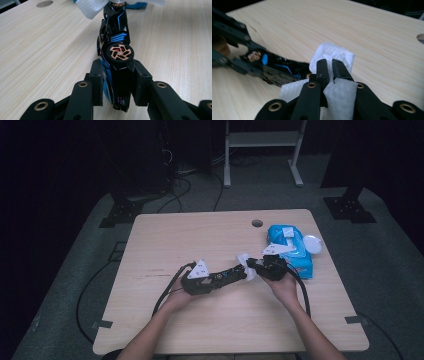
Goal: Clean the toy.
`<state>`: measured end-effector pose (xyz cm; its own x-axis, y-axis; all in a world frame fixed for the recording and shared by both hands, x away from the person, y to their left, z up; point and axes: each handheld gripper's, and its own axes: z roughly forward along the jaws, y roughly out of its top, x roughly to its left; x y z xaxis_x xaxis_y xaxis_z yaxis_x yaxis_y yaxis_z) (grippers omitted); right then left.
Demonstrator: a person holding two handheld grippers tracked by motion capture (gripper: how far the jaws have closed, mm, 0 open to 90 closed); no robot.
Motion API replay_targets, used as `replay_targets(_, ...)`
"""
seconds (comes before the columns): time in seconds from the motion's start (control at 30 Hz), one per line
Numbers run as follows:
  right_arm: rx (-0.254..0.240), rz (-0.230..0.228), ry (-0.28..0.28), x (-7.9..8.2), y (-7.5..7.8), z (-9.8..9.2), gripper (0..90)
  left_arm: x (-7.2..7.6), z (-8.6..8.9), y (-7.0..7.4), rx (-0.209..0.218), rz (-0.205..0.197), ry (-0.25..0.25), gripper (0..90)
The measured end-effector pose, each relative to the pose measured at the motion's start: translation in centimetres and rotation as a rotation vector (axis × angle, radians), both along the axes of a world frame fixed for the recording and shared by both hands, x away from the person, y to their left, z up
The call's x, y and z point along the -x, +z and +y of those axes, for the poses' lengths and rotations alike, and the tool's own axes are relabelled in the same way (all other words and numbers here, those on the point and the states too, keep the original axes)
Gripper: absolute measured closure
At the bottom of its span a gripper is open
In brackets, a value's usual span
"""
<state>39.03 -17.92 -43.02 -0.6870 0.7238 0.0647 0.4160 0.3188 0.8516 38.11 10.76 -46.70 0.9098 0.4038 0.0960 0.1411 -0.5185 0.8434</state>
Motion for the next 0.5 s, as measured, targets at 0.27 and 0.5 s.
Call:
replay_targets(0.27, -0.079, 0.015, -0.073, -0.3, -0.4, -1.7, 83.3, 0.0, 0.1, 0.0, 0.0, 0.004, -0.001, 66.5)
replay_targets(0.5, -0.034, 0.002, -0.024, -0.1, -0.8, -0.1, 83.3, 0.1, 0.3, 0.2, -0.009, 0.001, -0.002, 66.7)
